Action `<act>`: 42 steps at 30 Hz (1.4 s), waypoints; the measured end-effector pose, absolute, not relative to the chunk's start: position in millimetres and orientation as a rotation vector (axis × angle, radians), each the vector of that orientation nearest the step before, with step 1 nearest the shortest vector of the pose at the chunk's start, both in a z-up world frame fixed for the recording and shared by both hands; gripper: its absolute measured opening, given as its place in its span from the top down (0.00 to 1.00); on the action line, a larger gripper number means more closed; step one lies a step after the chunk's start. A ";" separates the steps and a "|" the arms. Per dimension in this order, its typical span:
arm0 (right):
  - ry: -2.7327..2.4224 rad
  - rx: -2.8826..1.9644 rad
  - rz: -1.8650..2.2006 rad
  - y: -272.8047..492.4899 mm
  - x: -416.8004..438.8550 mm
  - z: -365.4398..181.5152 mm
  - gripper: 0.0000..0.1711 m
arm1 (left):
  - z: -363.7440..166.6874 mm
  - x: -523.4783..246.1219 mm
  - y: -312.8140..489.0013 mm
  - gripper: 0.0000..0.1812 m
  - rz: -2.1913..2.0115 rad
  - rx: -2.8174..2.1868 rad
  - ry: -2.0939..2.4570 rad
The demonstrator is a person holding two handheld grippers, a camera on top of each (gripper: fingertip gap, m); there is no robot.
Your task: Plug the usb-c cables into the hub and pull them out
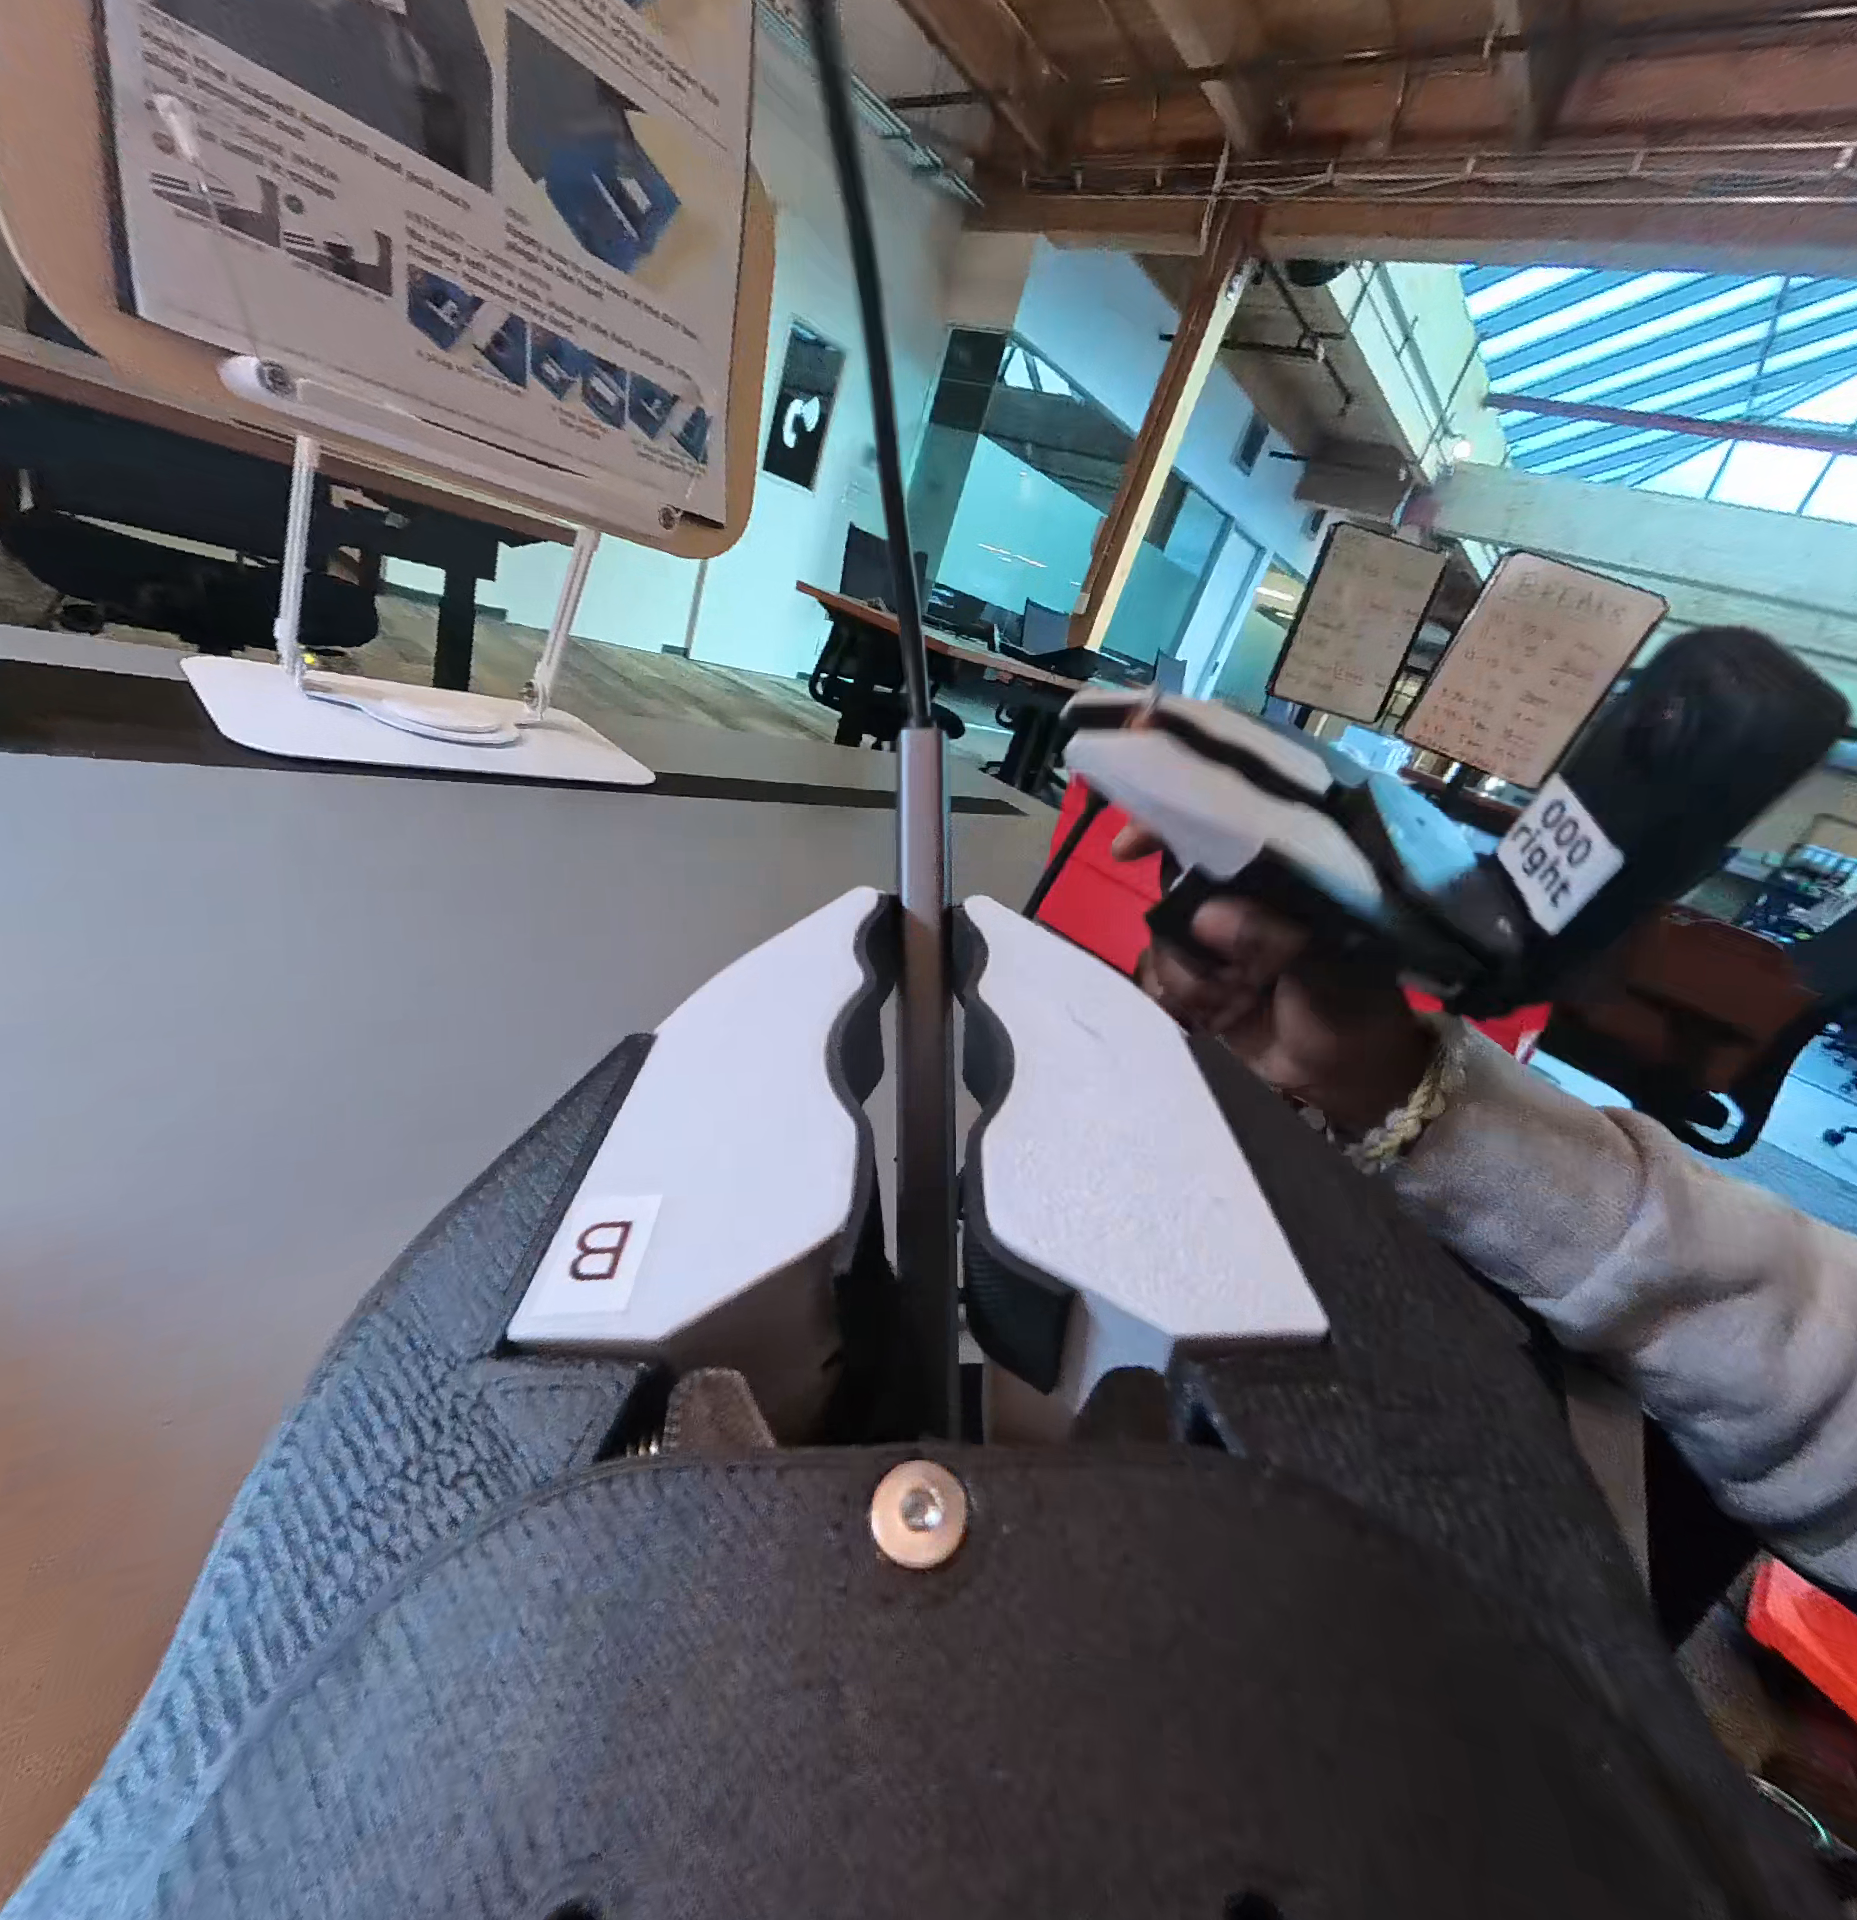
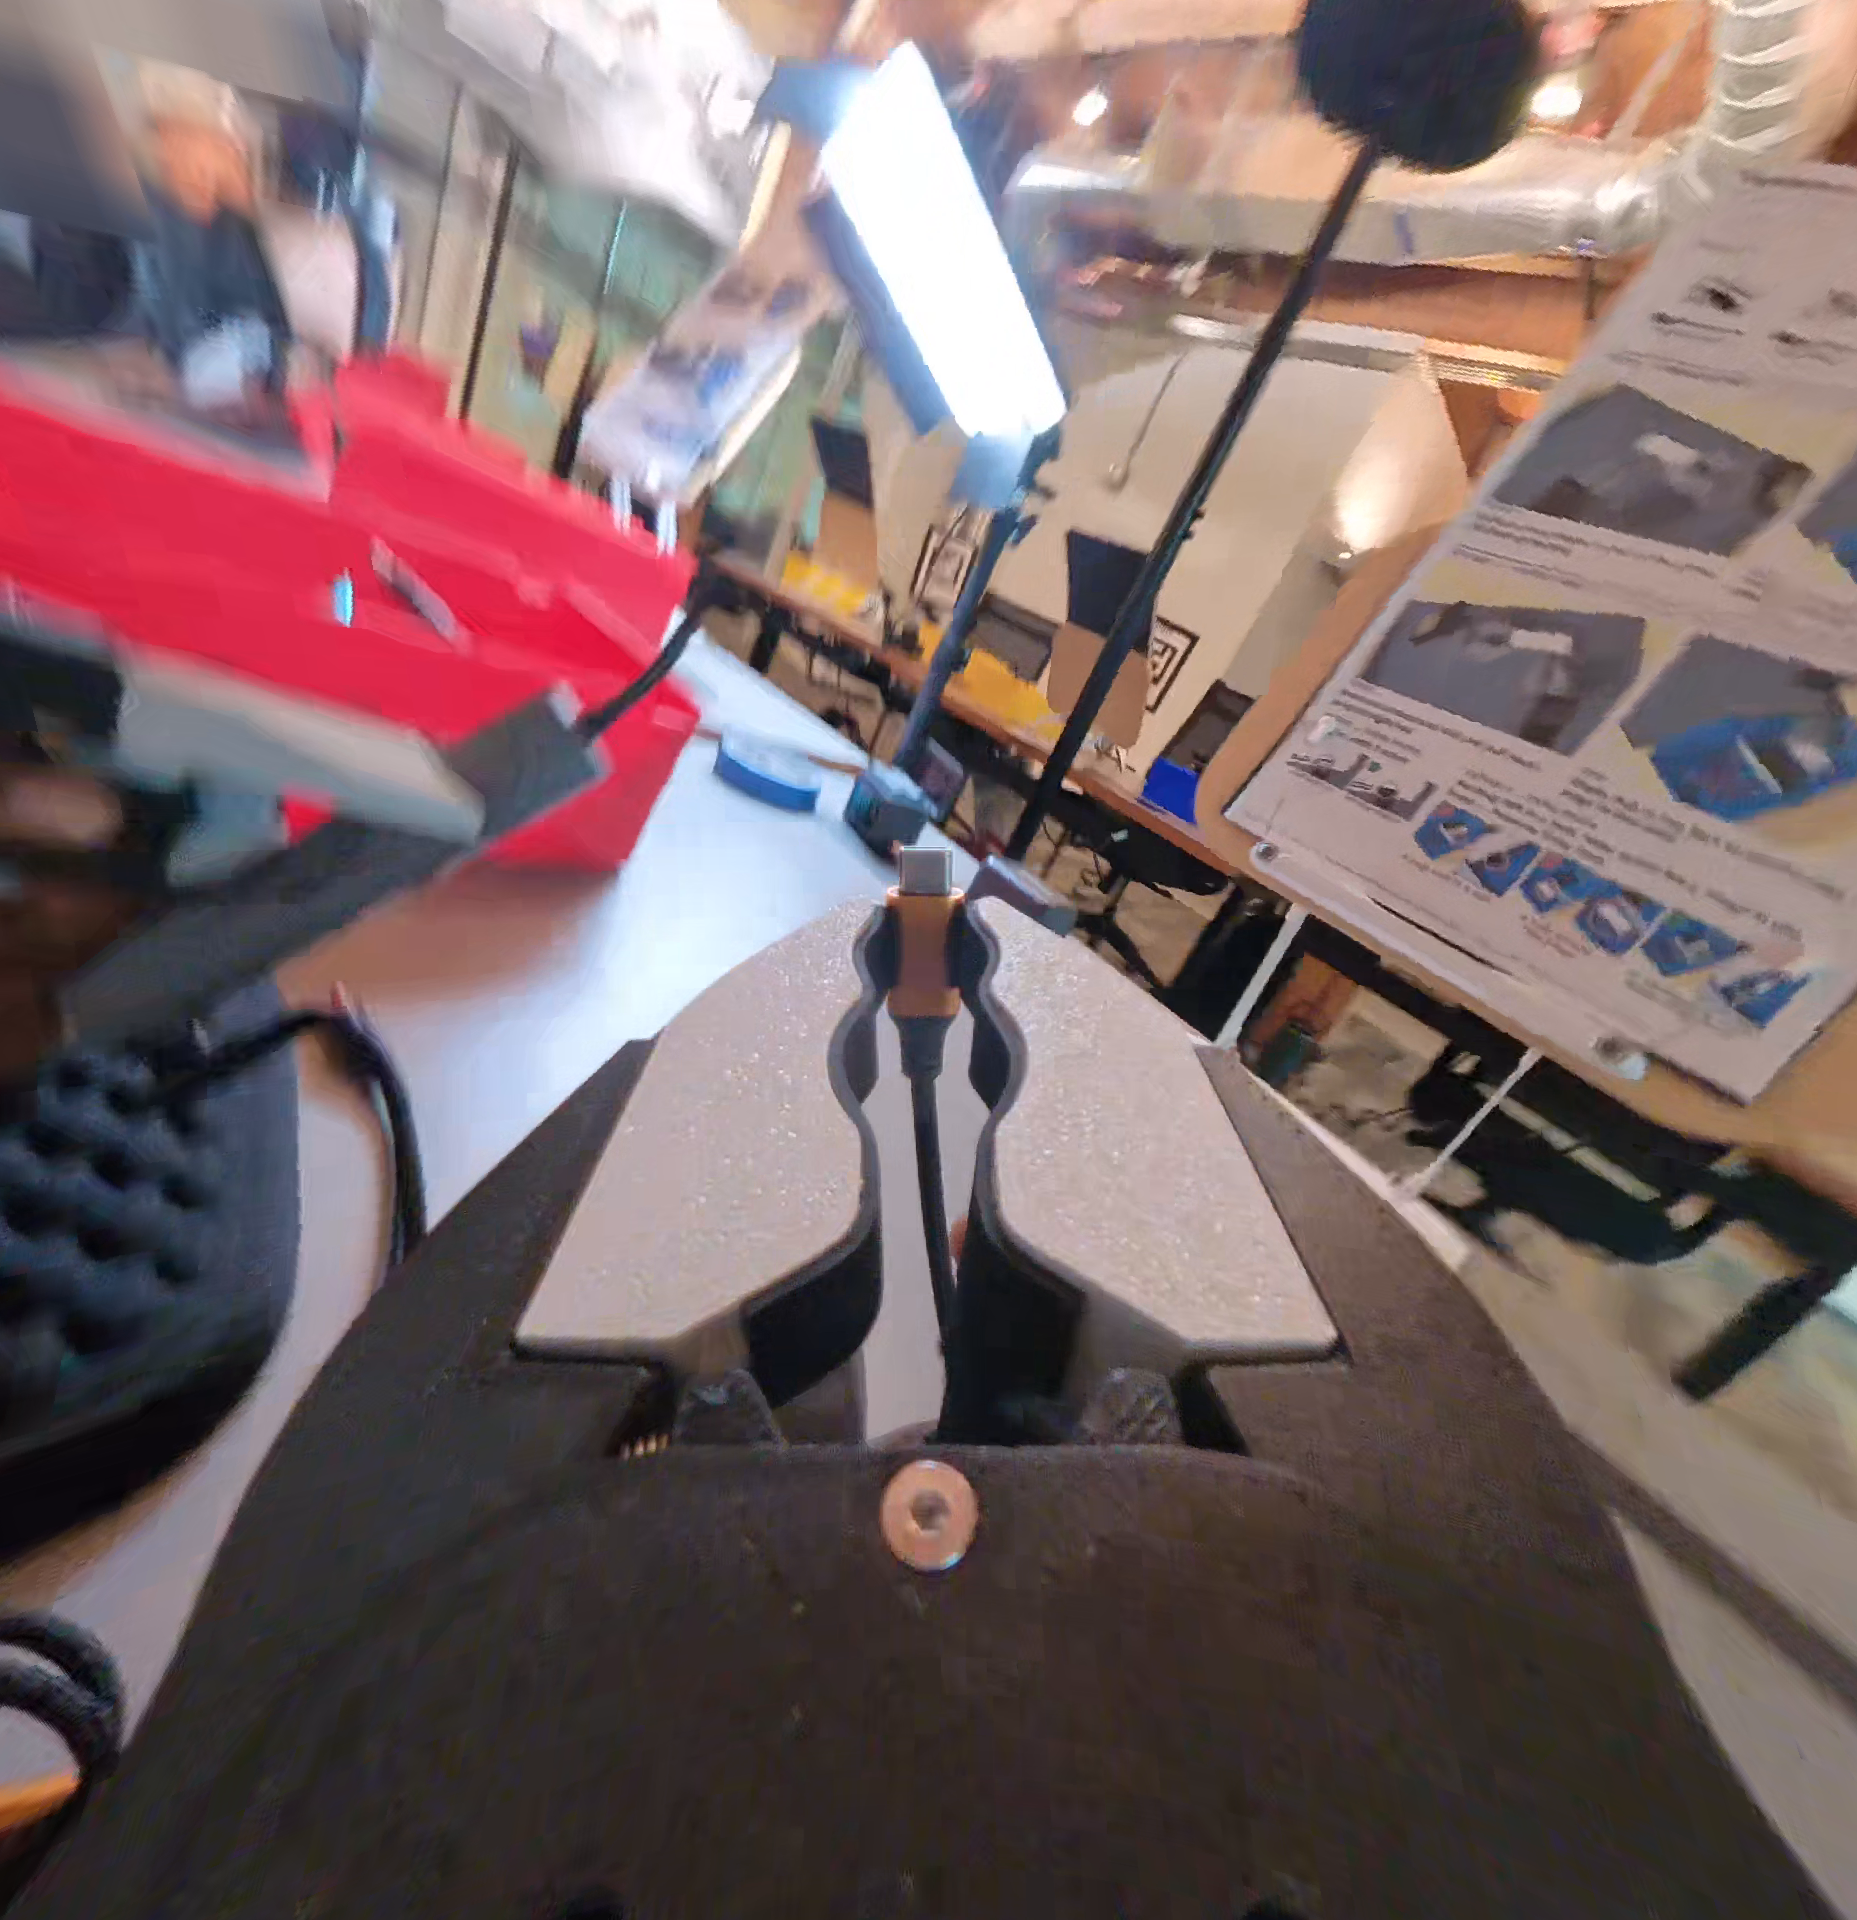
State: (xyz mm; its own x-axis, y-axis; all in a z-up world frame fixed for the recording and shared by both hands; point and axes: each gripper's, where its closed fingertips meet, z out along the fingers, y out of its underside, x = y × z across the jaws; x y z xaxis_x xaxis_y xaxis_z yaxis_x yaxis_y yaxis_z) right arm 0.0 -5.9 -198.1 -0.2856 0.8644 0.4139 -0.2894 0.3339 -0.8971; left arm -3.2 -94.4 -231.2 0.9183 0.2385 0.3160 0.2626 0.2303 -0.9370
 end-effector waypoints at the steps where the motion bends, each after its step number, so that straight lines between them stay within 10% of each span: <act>1: -1.372 -0.615 1.331 4.9 4.5 -185.8 0.93 | -230.4 -2.6 -94.8 0.94 -0.032 -1.344 -0.434; 19: -0.785 -0.587 0.834 149.3 153.3 38.1 0.93 | -227.5 0.5 -96.6 0.94 -0.050 -1.316 -0.409; 42: -0.646 -0.965 0.644 309.6 240.2 -110.7 0.93 | -228.5 0.0 -95.4 0.94 -0.059 -1.324 -0.412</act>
State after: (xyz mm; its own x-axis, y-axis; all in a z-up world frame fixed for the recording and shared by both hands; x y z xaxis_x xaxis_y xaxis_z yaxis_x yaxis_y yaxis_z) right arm 240.2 309.6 -110.7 0.6414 0.7394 0.2047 -0.2024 0.4203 -0.8845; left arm 0.0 -95.4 -228.5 0.9263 0.1901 0.3254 0.2738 0.2540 -0.9276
